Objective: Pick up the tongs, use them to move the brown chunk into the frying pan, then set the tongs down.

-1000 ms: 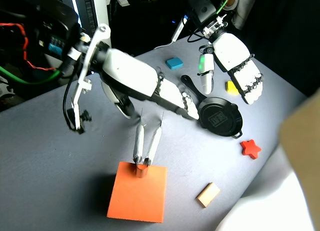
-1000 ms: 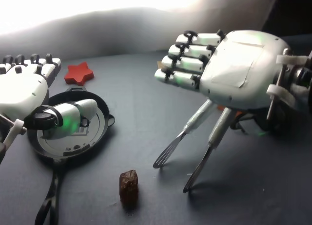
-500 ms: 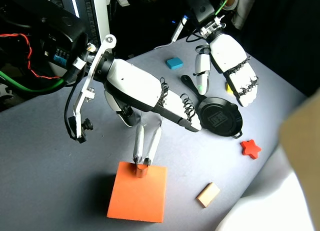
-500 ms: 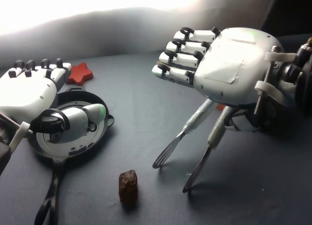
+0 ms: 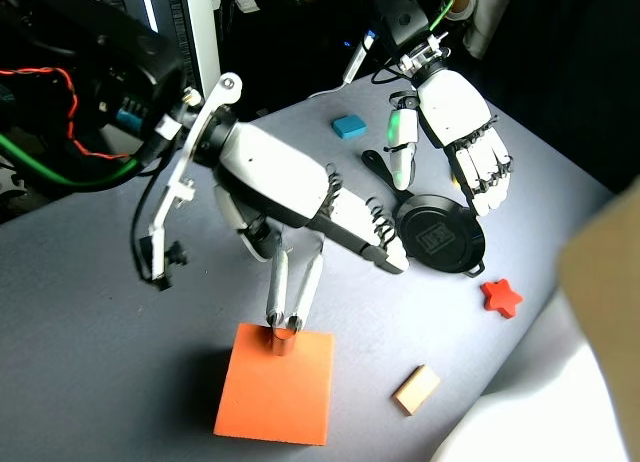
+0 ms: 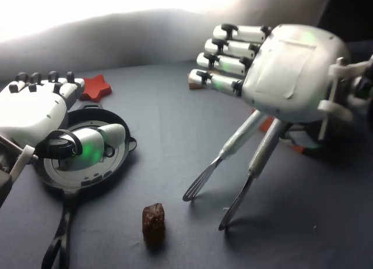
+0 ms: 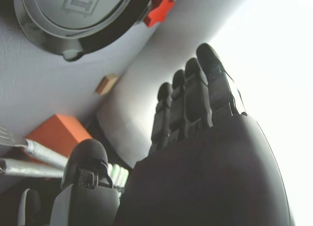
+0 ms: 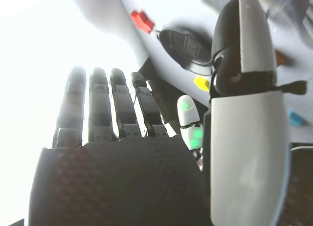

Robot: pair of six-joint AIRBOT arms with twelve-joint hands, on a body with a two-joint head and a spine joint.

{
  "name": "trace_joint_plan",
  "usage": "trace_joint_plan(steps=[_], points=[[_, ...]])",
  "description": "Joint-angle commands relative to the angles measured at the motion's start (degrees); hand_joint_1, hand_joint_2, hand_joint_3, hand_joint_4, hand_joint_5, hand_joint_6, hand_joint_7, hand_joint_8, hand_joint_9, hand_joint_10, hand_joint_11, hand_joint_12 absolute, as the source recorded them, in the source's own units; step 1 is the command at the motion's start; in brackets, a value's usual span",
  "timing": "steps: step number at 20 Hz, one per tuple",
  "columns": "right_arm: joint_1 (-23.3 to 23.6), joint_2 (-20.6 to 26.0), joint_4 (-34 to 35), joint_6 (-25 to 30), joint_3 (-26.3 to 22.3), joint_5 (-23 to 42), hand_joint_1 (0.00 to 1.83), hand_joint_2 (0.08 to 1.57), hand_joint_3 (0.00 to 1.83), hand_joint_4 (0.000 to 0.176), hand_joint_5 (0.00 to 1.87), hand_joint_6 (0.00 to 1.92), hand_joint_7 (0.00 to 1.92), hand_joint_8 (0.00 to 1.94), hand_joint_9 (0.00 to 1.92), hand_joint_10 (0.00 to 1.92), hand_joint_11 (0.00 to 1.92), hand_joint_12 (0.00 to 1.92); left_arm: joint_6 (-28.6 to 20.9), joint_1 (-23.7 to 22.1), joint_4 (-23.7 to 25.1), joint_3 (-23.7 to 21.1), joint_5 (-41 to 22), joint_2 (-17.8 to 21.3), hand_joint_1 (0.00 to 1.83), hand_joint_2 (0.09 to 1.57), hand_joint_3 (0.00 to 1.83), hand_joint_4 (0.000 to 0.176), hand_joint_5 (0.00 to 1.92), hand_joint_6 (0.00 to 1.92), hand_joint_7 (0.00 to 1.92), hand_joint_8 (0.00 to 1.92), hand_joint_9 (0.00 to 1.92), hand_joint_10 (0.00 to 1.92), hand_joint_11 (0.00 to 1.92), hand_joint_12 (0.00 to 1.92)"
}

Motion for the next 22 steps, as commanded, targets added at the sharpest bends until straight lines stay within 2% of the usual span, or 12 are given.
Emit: trace_joint_plan(steps=[1,3,4,6,8,10,12,14,16,19,21,22], points=[[1.5,1.0,-6.9,5.0,0.2,-4.3,1.09,0.89,0.00,0.000,0.00,0.00,0.00,0.00,0.00,0.00,0.00,0.00,0.1,-0.6,3.8,0.2,-4.2,0.6,0.00,1.22,0.00,0.007,0.09,0.00,0.10,0.00,0.11,0.00,0.00,0.58],[4.7,2.3,-21.4,24.0,1.6,-16.1,1.09,0.89,0.00,0.000,0.00,0.00,0.00,0.00,0.00,0.00,0.00,0.00,0.1,-0.7,3.8,0.1,-4.2,0.6,0.00,1.22,0.00,0.008,0.09,0.00,0.10,0.00,0.11,0.00,0.00,0.58],[6.6,2.2,-32.0,37.8,3.4,-21.6,1.10,0.89,0.00,0.000,0.00,0.00,0.00,0.00,0.00,0.00,0.00,0.00,0.1,-0.7,3.8,0.0,-4.3,0.6,0.00,1.22,0.00,0.009,0.11,0.01,0.12,0.00,0.13,0.00,0.00,0.60],[8.8,0.8,-43.8,54.4,5.6,-25.2,1.09,0.90,0.00,0.000,0.00,0.00,0.00,0.00,0.00,0.00,0.00,0.00,0.1,-0.7,3.8,-0.1,-4.3,0.6,0.00,1.22,0.00,0.008,0.12,0.01,0.13,0.00,0.13,0.01,0.00,0.57],[10.1,-0.9,-53.7,67.2,7.3,-27.6,1.11,0.89,0.00,0.000,0.00,0.00,0.00,0.00,0.00,0.00,0.00,0.00,0.1,-0.8,3.8,-0.2,-4.3,0.6,0.00,1.23,0.00,0.002,0.08,0.00,0.09,0.00,0.10,0.00,0.00,0.47],[11.2,-3.6,-73.9,87.4,7.7,-31.5,1.12,0.89,0.00,0.000,0.00,0.00,0.00,0.00,0.00,0.00,0.00,0.00,0.2,-1.1,3.8,-0.2,-4.3,0.6,0.00,1.22,0.00,0.000,0.10,0.01,0.10,0.01,0.11,0.01,0.00,0.50],[11.5,-5.7,-81.2,95.1,8.4,-34.0,1.12,0.89,0.00,0.000,0.00,0.00,0.00,0.00,0.00,0.00,0.00,0.00,0.4,-1.2,3.7,-0.2,-4.3,0.6,0.00,1.22,0.00,0.008,0.11,0.01,0.11,0.01,0.12,0.01,0.00,0.53],[11.7,-8.5,-83.6,98.7,10.2,-37.9,1.10,0.88,0.00,0.000,0.00,0.00,0.00,0.00,0.00,0.00,0.00,0.00,0.4,-1.3,3.6,-0.1,-4.3,0.6,0.00,1.23,0.00,0.005,0.13,0.01,0.13,0.00,0.13,0.01,0.00,0.56],[11.8,-10.7,-85.4,101.2,12.0,-40.8,1.10,0.88,0.00,0.000,0.00,0.00,0.00,0.00,0.00,0.00,0.00,0.00,0.4,-1.3,3.6,0.0,-4.3,0.6,0.00,1.21,0.00,0.012,0.10,0.00,0.11,0.00,0.12,0.00,0.00,0.52],[11.4,-12.1,-86.0,101.6,13.5,-41.2,1.08,0.88,0.00,0.000,0.00,0.00,0.00,0.00,0.00,0.00,0.00,0.00,0.4,-1.1,3.6,-0.1,-4.3,0.6,0.00,1.22,0.00,0.002,0.11,0.00,0.11,0.00,0.12,0.00,0.00,0.53],[10.7,-12.3,-86.2,101.6,13.7,-40.6,1.10,0.87,0.00,0.000,0.00,0.00,0.00,0.00,0.00,0.00,0.00,0.00,0.4,-1.1,3.5,-0.1,-4.3,0.6,0.00,1.21,0.00,0.003,0.12,0.01,0.12,0.00,0.13,0.01,0.00,0.55],[10.2,-12.3,-86.3,101.1,13.9,-39.8,1.10,0.88,0.00,0.000,0.00,0.00,0.00,0.00,0.00,0.00,0.00,0.00,0.4,-1.1,3.4,-0.1,-4.3,0.6,0.00,1.20,0.00,0.013,0.11,0.00,0.12,0.00,0.14,0.01,0.00,0.57]])
